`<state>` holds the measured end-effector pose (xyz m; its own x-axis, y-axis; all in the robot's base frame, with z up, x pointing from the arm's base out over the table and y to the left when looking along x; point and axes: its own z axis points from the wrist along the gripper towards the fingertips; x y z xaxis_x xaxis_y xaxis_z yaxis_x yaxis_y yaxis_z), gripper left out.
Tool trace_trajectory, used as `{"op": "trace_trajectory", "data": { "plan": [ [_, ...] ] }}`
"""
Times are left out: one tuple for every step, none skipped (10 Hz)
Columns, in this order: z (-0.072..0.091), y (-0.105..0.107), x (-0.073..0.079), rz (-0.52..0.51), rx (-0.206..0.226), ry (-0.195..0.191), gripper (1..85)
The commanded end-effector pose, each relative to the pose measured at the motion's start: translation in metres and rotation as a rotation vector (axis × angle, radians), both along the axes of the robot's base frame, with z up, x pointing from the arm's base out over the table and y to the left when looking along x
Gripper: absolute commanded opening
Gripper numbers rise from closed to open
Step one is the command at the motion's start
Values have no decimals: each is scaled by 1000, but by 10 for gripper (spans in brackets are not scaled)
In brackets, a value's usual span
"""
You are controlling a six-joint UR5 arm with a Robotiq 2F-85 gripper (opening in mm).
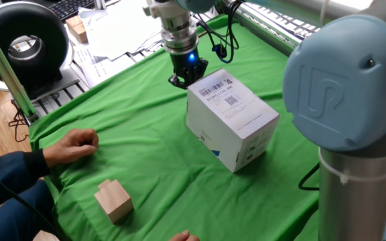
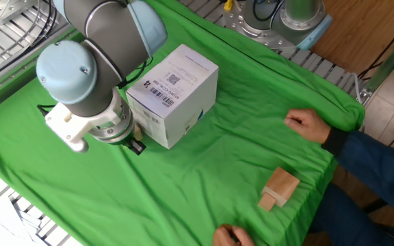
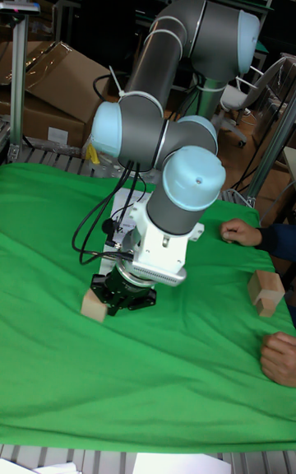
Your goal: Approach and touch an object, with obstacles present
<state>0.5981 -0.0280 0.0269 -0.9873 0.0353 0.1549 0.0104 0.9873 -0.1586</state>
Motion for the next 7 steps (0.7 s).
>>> {"op": "trace_trajectory", "data": {
  "plan": [
    [6, -2, 5, 9, -8, -20, 23],
    [10, 10, 4, -11, 28, -23, 23],
    [16, 27, 5, -44, 83, -39, 23],
    [26, 36, 12, -57, 118, -76, 23],
    [37, 37, 17, -53, 121, -104, 23],
    [49, 32, 18, -19, 97, -118, 23],
    [62, 27, 15, 12, 71, -125, 23]
  ]
}}
